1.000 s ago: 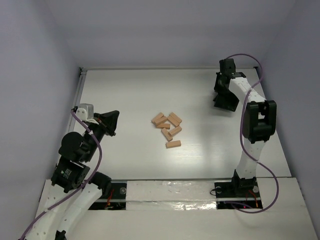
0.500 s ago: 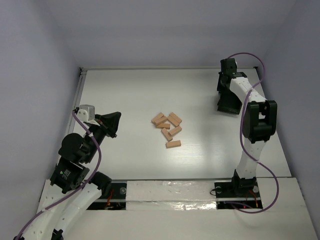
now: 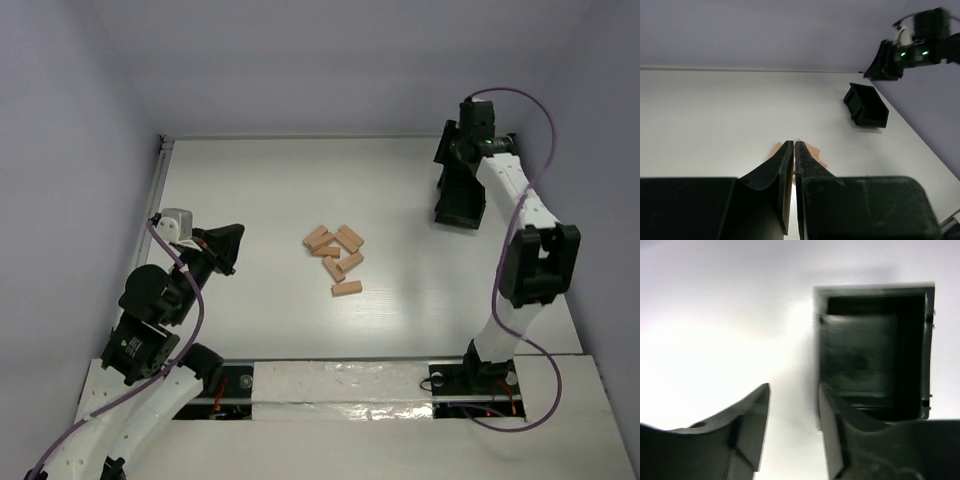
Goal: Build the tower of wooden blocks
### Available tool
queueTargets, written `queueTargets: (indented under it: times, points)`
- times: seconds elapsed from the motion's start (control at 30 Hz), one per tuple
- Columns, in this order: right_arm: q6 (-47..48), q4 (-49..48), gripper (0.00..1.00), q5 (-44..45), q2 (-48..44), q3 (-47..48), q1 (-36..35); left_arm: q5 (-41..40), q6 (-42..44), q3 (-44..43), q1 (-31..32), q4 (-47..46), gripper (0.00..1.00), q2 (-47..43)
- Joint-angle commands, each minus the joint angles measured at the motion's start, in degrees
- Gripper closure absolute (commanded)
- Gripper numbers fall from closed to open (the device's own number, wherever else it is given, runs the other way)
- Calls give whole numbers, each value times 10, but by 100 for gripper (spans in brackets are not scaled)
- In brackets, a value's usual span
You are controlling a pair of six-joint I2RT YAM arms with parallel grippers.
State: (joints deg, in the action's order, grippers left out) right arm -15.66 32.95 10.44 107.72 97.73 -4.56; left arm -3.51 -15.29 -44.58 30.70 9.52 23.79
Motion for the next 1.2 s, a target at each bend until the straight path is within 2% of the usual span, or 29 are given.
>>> queueTargets:
  times: [0.0,0.03,0.07,0.1,0.3,0.33,0.47,0.5,0.63,0.8,0.97,1.03,1.17]
  points:
    - [-45,-44,59,-165,-130,-18,-3,4,6,-4,2,-16,96,11]
    - [-59,-66,81,-222,-170,-66,-3,7,6,-3,2,-16,96,15]
    - [-67,-78,93,-222,-188,-67,-3,9,6,-3,2,-17,96,15]
    - [-73,-87,100,-264,-204,-119,-11,11,6,-2,2,-17,96,20]
    - [-86,-140,100,-266,-306,-312,-98,21,6,2,2,-22,97,54]
    - [-103,-167,100,-265,-313,-366,-98,22,6,3,2,-21,100,58]
    - [-118,-221,100,-237,-313,-449,-98,21,6,3,-3,-22,100,85]
    - [-117,-224,100,-195,-307,-453,-98,18,5,3,-3,-23,100,95]
    - [-118,-253,100,-128,-269,-442,-98,5,6,1,-8,-19,100,116]
    - [-132,-276,100,-108,-190,-391,-75,6,7,3,-37,-22,100,136]
    - [-138,-271,100,-24,-117,-346,-70,54,8,5,-70,-33,100,152]
    - [-150,-256,100,-16,-89,-325,-52,68,9,8,-77,-44,100,151]
    - [-174,-271,100,-31,-91,-331,-9,81,9,10,-87,-48,100,146]
